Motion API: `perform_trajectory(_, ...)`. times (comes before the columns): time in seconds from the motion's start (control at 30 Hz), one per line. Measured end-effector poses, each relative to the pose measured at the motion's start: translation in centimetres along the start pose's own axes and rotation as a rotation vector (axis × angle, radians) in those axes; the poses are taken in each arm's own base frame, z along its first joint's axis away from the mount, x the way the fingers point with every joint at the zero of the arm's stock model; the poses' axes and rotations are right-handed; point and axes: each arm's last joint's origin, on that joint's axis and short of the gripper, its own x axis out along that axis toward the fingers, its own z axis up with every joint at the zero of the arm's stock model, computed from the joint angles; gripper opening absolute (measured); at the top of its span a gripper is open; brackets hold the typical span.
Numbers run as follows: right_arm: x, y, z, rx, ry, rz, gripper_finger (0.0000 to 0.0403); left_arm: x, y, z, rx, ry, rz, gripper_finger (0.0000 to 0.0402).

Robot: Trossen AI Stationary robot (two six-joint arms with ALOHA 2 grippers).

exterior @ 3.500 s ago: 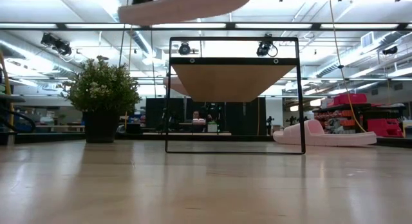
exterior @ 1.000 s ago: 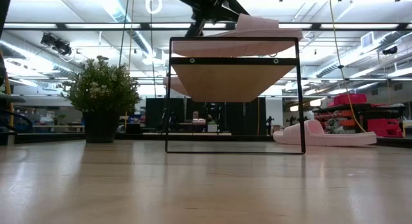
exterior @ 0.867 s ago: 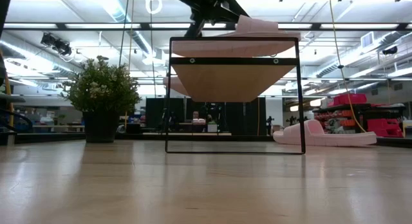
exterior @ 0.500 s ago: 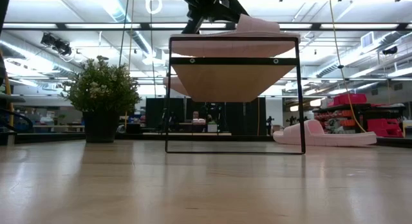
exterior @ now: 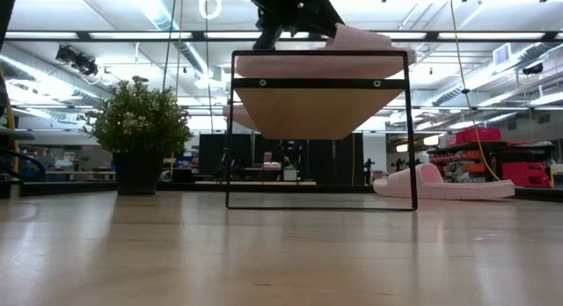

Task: Pick and place slides into the shelf
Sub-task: Put the pink slide on the shelf

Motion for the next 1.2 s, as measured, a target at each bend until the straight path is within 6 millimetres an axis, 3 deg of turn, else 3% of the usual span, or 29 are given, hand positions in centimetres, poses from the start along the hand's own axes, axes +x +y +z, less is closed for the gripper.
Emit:
perform_trajectory(0.5, 1.1, 0.6, -1.1, -0.036, 0.025, -0.025, 0.0187, 1.6, 0.8, -1.2, -0.009, 0.031, 0.011, 0.0011)
perform_trajectory(1.2, 1.2, 0.6, -1.2, -0.031, 0.028, -0.026, 0.0187, 1.7, 0.4, -0.8, -0.018, 0.023, -0.031, 0.0011)
